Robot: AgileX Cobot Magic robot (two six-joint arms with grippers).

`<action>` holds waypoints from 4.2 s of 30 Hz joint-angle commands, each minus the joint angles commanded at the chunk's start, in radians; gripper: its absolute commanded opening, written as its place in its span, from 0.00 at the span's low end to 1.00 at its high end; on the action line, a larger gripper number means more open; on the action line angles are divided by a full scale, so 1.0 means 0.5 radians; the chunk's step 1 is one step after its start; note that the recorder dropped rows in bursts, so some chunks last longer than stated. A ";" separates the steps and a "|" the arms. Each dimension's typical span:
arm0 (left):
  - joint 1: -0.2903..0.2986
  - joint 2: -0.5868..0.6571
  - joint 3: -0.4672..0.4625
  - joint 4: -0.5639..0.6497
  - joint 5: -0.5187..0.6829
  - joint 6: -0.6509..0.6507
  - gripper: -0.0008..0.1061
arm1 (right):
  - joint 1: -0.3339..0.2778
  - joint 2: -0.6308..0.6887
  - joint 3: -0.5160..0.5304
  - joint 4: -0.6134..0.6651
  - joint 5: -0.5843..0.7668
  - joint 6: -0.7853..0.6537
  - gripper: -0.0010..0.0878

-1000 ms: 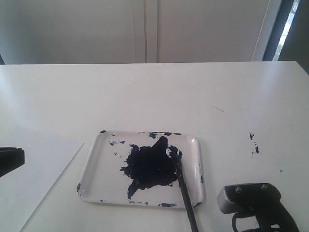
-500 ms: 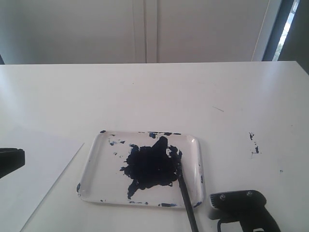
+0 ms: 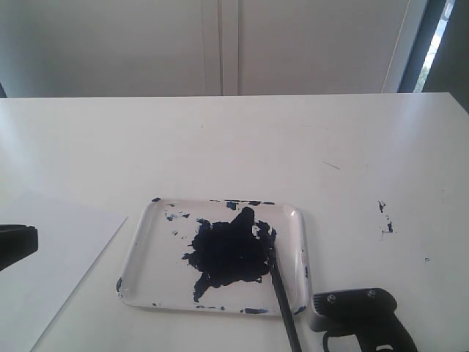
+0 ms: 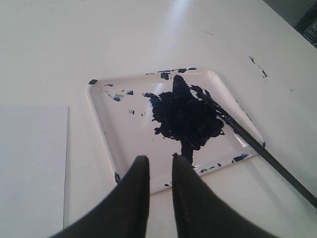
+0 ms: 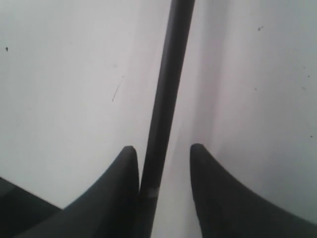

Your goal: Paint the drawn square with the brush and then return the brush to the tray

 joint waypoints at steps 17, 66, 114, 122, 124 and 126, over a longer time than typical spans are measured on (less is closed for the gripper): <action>0.000 0.000 0.000 0.000 0.000 0.000 0.23 | 0.000 0.000 0.000 0.004 -0.047 0.008 0.37; 0.000 0.000 0.000 0.000 0.011 0.000 0.23 | 0.000 -0.041 -0.792 -0.681 1.455 -0.132 0.01; 0.000 0.000 0.000 0.000 0.023 0.000 0.23 | 0.000 0.093 -0.915 -0.747 1.834 -0.376 0.01; 0.000 0.000 0.000 0.000 0.023 0.000 0.23 | 0.000 0.108 -0.915 -0.691 1.686 -0.412 0.01; 0.000 0.000 0.000 0.000 0.023 0.000 0.23 | 0.000 0.146 -0.915 -0.716 1.652 -0.412 0.01; 0.000 0.000 0.000 0.000 0.023 0.000 0.23 | -0.005 0.207 -0.915 -0.736 1.625 -0.412 0.01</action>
